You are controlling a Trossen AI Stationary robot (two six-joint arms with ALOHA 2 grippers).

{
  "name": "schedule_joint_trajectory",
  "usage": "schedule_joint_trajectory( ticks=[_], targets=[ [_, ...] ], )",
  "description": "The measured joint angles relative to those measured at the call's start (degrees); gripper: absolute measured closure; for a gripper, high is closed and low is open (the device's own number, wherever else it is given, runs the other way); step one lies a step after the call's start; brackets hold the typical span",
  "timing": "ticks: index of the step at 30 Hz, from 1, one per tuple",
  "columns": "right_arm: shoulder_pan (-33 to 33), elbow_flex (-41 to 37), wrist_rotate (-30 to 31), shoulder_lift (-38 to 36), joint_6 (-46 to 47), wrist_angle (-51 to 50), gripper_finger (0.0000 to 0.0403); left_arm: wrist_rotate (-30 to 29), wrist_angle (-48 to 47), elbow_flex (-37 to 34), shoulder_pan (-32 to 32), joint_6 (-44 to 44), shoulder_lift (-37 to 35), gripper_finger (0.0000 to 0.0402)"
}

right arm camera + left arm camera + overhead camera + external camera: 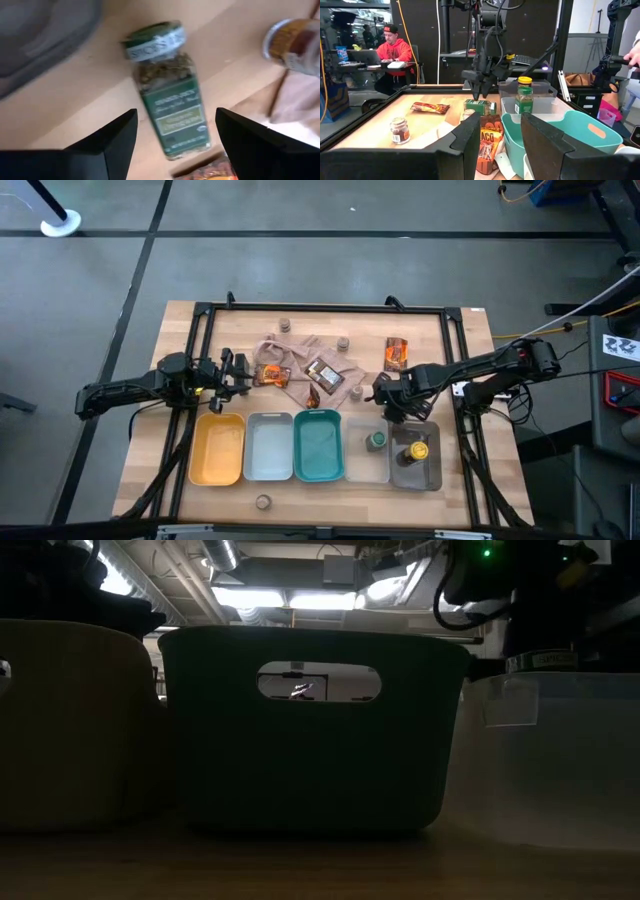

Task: Sort spices by type
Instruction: Put the green seasoning bottle into the transparent bin

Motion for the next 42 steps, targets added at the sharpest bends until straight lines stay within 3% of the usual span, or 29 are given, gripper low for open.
schedule_joint_trajectory(
  ticks=[20, 31, 39, 42],
  targets=[
    [0.0, -6.3, -0.7, 0.8, 0.1, 10.4, 0.0134, 0.0, 0.0, 0.0, 0.0, 0.0, 0.0, 0.0270],
    [0.0, -7.2, -3.6, 0.8, 5.3, 9.7, 0.0136, 0.0, 0.0, 0.0, 0.0, 0.0, 0.0, 0.0270],
    [0.0, -7.2, -3.2, 0.8, 5.6, 9.0, 0.0197, 0.0, 0.0, 0.0, 0.0, 0.0, 0.0, 0.0270],
    [0.0, -7.2, -2.8, 0.8, 5.5, 9.0, 0.0197, 0.0, 0.0, 0.0, 0.0, 0.0, 0.0, 0.0270]
  ],
)
